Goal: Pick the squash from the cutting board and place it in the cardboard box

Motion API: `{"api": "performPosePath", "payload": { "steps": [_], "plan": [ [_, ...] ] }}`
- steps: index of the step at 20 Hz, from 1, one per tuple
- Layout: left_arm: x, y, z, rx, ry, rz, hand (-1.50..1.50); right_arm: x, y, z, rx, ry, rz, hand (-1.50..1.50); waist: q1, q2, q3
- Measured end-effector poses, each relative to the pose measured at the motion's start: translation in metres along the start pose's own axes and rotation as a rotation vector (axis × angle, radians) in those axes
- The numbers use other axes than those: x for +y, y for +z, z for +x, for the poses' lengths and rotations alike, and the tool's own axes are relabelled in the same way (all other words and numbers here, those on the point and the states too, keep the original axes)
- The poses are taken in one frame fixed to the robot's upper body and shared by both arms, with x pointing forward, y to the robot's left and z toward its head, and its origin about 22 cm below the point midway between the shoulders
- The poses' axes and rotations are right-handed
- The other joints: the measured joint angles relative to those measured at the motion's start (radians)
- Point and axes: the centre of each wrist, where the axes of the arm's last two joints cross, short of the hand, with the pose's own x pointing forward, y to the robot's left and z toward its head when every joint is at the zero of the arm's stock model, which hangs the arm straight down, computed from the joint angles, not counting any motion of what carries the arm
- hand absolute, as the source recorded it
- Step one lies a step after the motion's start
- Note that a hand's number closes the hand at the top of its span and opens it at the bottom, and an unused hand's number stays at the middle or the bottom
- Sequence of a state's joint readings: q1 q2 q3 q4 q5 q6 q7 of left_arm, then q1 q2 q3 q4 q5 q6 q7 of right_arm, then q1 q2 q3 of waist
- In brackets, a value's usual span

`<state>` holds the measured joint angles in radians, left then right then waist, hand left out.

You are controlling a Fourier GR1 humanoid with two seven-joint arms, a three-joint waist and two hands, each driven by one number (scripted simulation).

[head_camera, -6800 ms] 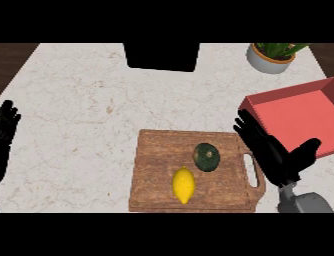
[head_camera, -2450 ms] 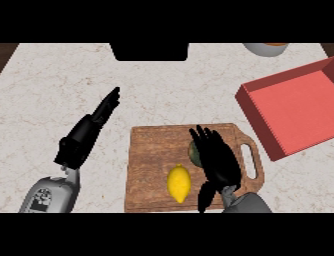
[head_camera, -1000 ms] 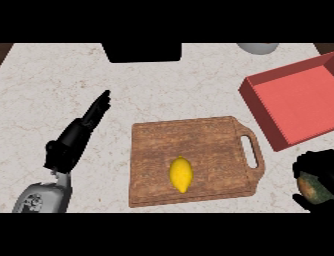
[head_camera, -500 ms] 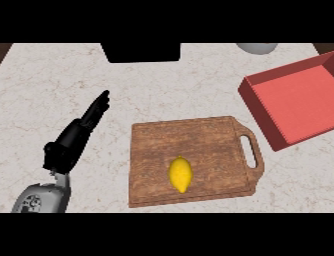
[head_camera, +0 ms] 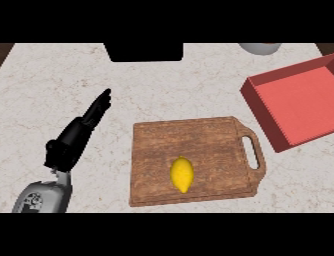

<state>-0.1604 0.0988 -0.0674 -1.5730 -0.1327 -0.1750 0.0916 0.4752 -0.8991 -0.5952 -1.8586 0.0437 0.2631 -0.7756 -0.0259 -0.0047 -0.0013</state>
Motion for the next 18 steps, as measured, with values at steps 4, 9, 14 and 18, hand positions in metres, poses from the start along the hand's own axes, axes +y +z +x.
{"api": "performPosePath", "payload": {
  "steps": [4,9,14,18],
  "plan": [
    [-0.003,-0.003,0.005,-0.005,0.002,-0.013,0.0,-0.023,-0.009,0.003,0.06,-0.002,-0.043,1.5,0.013,0.002,0.0],
    [-0.011,-0.013,0.004,-0.008,-0.002,-0.027,0.0,-0.04,-0.034,-0.003,0.11,-0.005,-0.088,1.5,0.025,0.005,0.001],
    [-0.01,-0.011,0.002,-0.012,0.0,-0.035,0.0,-0.046,-0.066,-0.01,0.136,-0.027,-0.099,1.5,0.032,0.006,0.001],
    [-0.008,-0.01,0.006,-0.015,0.003,-0.04,0.0,-0.042,-0.091,-0.025,0.162,-0.053,-0.107,1.5,0.041,0.007,0.001]
  ]
}}
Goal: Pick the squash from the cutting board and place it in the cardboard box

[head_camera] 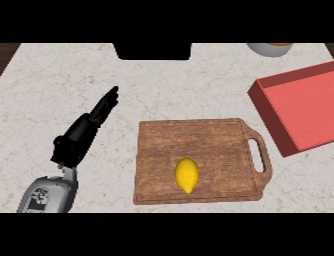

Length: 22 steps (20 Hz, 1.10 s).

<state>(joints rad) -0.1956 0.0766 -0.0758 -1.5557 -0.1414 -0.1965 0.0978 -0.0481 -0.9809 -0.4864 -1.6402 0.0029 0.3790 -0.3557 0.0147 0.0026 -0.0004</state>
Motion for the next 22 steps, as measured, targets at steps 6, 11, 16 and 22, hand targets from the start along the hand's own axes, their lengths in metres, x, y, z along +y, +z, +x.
{"api": "performPosePath", "payload": {
  "steps": [6,11,16,22],
  "plan": [
    [0.002,-0.002,-0.002,0.001,-0.001,0.006,0.0,0.018,-0.033,-0.011,0.038,0.029,-0.019,1.5,0.001,0.001,0.0],
    [-0.001,0.002,-0.002,-0.003,0.001,-0.003,0.0,0.041,-0.062,-0.02,0.05,0.082,-0.007,1.5,0.003,0.001,0.0],
    [-0.01,0.001,-0.001,-0.002,-0.001,-0.006,0.0,0.08,-0.082,-0.038,0.065,0.134,0.026,1.5,0.004,0.001,0.0],
    [-0.005,0.001,-0.003,-0.007,-0.008,-0.007,0.0,0.12,-0.099,-0.064,0.155,0.085,0.091,-1.5,0.008,0.003,0.001]
  ]
}}
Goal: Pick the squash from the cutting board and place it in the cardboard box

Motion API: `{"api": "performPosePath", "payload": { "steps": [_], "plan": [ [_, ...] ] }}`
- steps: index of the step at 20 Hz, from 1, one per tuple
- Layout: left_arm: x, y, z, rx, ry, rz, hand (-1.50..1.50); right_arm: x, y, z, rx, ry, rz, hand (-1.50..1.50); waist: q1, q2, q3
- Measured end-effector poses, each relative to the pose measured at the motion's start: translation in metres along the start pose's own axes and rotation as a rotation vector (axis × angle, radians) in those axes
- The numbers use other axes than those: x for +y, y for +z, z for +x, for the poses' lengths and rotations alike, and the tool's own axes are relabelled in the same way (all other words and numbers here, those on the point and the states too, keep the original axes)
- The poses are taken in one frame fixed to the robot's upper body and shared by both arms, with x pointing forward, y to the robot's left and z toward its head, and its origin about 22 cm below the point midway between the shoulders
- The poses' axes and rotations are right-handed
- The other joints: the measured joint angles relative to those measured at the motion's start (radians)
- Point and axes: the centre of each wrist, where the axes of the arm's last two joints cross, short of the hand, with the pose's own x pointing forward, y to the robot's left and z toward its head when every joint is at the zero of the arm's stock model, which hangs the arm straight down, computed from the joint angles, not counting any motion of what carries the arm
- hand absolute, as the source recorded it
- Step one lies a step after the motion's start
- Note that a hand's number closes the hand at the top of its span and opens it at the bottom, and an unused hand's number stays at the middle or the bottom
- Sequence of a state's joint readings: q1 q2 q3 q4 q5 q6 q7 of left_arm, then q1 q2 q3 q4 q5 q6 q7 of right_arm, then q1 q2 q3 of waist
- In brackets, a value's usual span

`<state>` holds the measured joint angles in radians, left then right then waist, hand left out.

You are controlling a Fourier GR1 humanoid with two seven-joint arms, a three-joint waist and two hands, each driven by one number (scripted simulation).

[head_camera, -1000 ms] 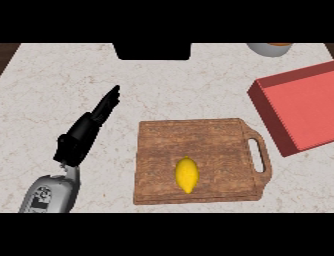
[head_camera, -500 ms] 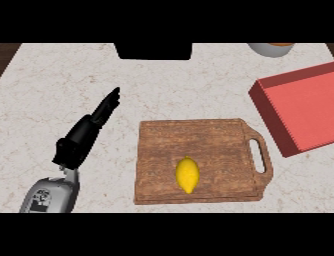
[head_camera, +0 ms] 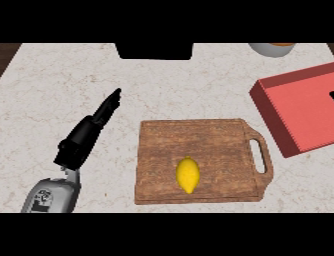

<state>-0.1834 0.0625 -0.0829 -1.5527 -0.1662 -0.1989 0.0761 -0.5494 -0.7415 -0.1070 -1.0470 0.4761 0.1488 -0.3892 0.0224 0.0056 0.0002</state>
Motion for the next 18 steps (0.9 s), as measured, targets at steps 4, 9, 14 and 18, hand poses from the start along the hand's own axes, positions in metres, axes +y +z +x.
{"api": "performPosePath", "payload": {
  "steps": [4,9,14,18],
  "plan": [
    [-0.001,-0.002,0.003,0.0,0.0,-0.004,0.0,0.027,-0.008,-0.014,0.064,-0.093,0.072,-1.5,0.002,0.001,0.0],
    [-0.003,0.0,-0.004,0.0,0.003,0.001,0.0,0.045,-0.016,-0.025,0.066,-0.214,0.084,-1.5,-0.001,0.001,0.001],
    [-0.001,-0.003,0.0,-0.002,0.002,0.005,0.0,0.039,-0.014,-0.04,0.052,-0.452,-0.059,-1.5,-0.004,0.001,0.002],
    [-0.003,-0.004,0.001,-0.007,0.006,0.005,0.0,0.019,-0.006,-0.056,0.06,-0.651,-0.17,-1.5,0.0,0.003,0.002]
  ]
}}
